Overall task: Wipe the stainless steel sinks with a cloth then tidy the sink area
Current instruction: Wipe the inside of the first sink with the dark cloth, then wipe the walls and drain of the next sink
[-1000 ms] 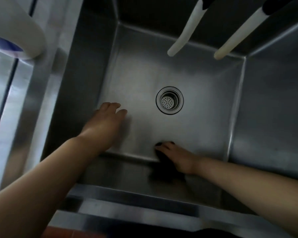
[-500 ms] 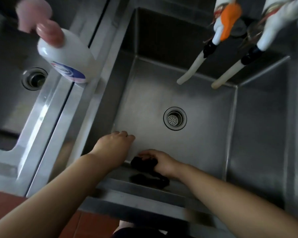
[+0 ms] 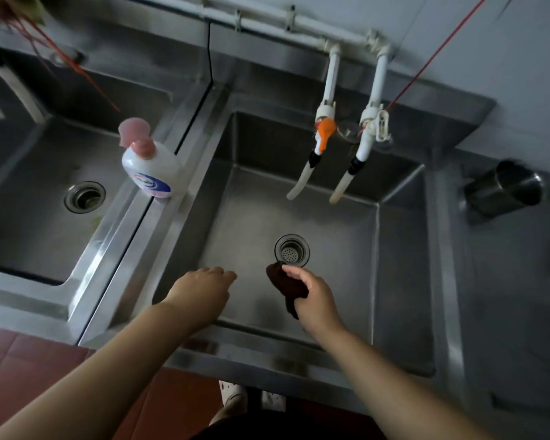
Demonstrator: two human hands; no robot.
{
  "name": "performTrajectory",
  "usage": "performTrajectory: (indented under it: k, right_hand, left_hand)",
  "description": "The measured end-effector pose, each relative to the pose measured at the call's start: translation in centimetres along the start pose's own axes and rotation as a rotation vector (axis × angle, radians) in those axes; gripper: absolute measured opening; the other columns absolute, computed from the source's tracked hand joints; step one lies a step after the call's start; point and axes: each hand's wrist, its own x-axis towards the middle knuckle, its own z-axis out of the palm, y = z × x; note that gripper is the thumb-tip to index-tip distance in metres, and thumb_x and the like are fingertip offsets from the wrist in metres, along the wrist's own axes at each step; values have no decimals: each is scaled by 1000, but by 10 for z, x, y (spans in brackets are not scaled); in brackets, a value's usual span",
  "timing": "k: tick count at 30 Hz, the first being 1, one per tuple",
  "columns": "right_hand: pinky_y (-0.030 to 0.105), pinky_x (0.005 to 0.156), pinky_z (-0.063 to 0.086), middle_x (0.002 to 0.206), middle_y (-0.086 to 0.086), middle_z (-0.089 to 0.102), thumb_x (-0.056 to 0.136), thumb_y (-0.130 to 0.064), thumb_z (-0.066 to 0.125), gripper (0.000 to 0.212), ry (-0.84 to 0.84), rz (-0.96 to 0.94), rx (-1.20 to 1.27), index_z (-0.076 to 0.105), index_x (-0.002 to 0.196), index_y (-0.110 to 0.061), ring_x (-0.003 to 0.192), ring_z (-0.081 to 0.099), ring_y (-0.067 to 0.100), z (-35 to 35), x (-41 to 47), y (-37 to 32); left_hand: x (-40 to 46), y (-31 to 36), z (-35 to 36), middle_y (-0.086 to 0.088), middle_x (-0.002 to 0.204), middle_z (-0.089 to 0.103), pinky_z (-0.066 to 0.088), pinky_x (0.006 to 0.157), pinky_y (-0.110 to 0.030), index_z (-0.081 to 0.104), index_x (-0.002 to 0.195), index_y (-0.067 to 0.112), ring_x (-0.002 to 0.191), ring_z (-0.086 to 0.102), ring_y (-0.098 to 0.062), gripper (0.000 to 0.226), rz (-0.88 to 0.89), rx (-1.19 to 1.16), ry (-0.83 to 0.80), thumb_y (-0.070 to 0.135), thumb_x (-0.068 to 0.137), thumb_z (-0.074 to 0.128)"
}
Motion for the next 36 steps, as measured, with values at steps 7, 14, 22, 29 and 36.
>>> performTrajectory:
  k: [7,14,22,29,36]
  right_hand:
    - [1,91,35,116,-7,57,73,19,45,65,-76,-153,23,59,125,-18,103,50,-15,1,-36,-26]
    - [14,98,40,119,8,51,75,13,46,66,-169,-304,-28,58,126,-29,111,54,18,17,-59,-62]
    - [21,102,38,126,4,49,79,12,49,61,-196,-547,-130,53,131,-22,116,46,15,60,-65,-122]
    - [9,101,32,131,9,38,76,13,57,65,-169,-581,-100,44,136,-9,115,40,7,156,-55,-173]
    - [18,105,33,137,7,33,79,1,61,67,-174,-436,-95,36,140,-12,123,42,15,299,-58,-221]
  left_hand:
    - [-24,39,-5,-5,146,39,36,104,-35,23,147,21,132,40,-22,58,-180,-423,165,33,96,47]
    - [-77,37,-27,-9,124,57,42,85,-30,44,135,12,104,54,-18,49,-389,-1076,364,7,89,59]
    - [-135,-21,-53,-8,99,65,50,72,-27,60,101,18,89,63,-20,16,-357,-1332,394,21,86,64]
    - [-169,-113,-62,-16,93,64,50,77,-35,60,95,9,84,61,-23,15,-291,-1325,526,3,82,66]
    - [-210,-248,-48,-10,82,63,48,78,-38,59,85,19,80,61,-24,18,-306,-1305,623,2,83,65]
